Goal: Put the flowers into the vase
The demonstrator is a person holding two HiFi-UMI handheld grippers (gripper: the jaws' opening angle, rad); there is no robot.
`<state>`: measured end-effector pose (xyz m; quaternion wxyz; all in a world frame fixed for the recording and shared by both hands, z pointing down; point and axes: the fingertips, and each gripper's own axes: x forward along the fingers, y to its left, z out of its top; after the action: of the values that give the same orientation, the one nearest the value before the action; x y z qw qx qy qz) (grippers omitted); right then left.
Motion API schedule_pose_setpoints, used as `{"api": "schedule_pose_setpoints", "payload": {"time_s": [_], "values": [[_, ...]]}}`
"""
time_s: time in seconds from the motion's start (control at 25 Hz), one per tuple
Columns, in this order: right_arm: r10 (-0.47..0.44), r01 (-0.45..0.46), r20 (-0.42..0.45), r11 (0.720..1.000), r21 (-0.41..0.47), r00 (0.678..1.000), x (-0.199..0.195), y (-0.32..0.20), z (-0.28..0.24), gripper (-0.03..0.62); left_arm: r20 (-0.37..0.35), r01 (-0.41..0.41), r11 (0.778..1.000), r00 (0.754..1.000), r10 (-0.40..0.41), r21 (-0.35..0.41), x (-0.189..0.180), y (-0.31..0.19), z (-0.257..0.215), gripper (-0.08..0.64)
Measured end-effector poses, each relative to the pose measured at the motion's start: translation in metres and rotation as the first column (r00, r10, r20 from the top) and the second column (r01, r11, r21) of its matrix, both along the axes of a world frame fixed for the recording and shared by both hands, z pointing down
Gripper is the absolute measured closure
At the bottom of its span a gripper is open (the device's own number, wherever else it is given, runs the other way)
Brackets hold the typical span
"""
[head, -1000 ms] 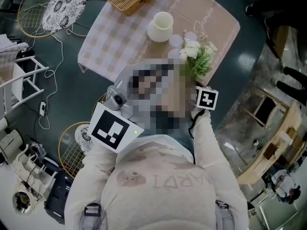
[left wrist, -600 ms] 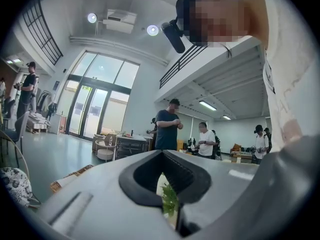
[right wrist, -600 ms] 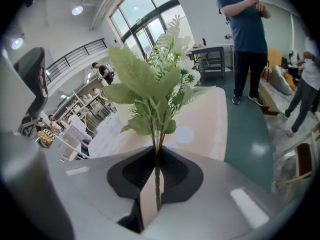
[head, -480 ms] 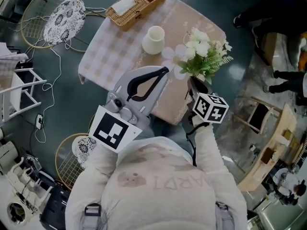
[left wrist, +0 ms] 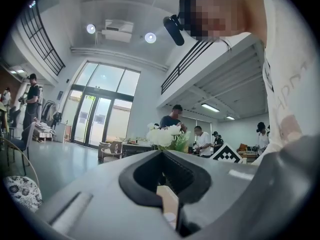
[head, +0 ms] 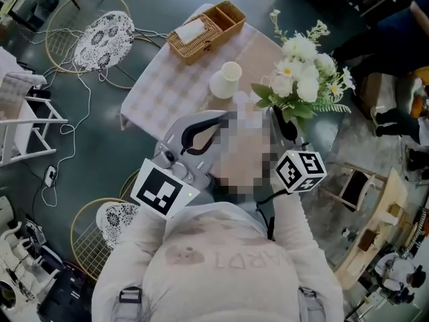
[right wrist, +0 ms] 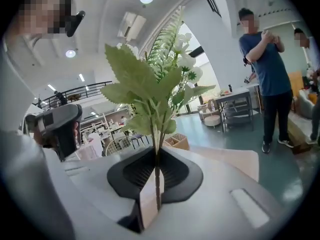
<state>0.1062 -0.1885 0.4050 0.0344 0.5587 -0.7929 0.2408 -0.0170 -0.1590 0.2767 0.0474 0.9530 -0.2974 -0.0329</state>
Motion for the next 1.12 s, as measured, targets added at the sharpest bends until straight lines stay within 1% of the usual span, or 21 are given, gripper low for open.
{"api": "schedule_pose_setpoints", "payload": {"time_s": [0.2,0.4,0.52,0.68,0.88,1.12], "values": [[-0.033,0.034,-0.017,0.996,0.084,0.999,-0.022,-0.02,-0.024,0.537,-0.004,0.034,0.999,0.999,-0.034,0.005,-0.022,-0.003,-0.007,0.56],[-0.07,0.077,-0.051,0.986,0.146,0.996,-0.041,-0.058,-0.032,0.537,0.004,0.059,0.998,0.998,-0.059,0.007,-0.035,-0.015,-0.002,0.56],[-0.078,0.092,-0.082,0.979,0.182,0.994,-0.054,-0.076,-0.034,0.537,0.012,0.062,0.998,0.998,-0.062,-0.004,-0.046,-0.015,0.006,0.56],[-0.082,0.102,-0.096,0.97,0.222,0.992,-0.065,-0.106,-0.038,0.537,0.023,0.076,0.997,0.997,-0.075,-0.027,-0.058,-0.022,0.015,0.56],[-0.085,0.107,-0.097,0.963,0.246,0.992,-0.075,-0.136,-0.034,0.537,0.049,0.105,0.993,0.993,-0.103,-0.047,-0.071,-0.032,0.024,0.56],[-0.085,0.102,-0.081,0.967,0.232,0.993,-0.082,-0.145,-0.012,0.536,0.073,0.126,0.99,0.99,-0.12,-0.069,-0.082,-0.043,0.035,0.56]]}}
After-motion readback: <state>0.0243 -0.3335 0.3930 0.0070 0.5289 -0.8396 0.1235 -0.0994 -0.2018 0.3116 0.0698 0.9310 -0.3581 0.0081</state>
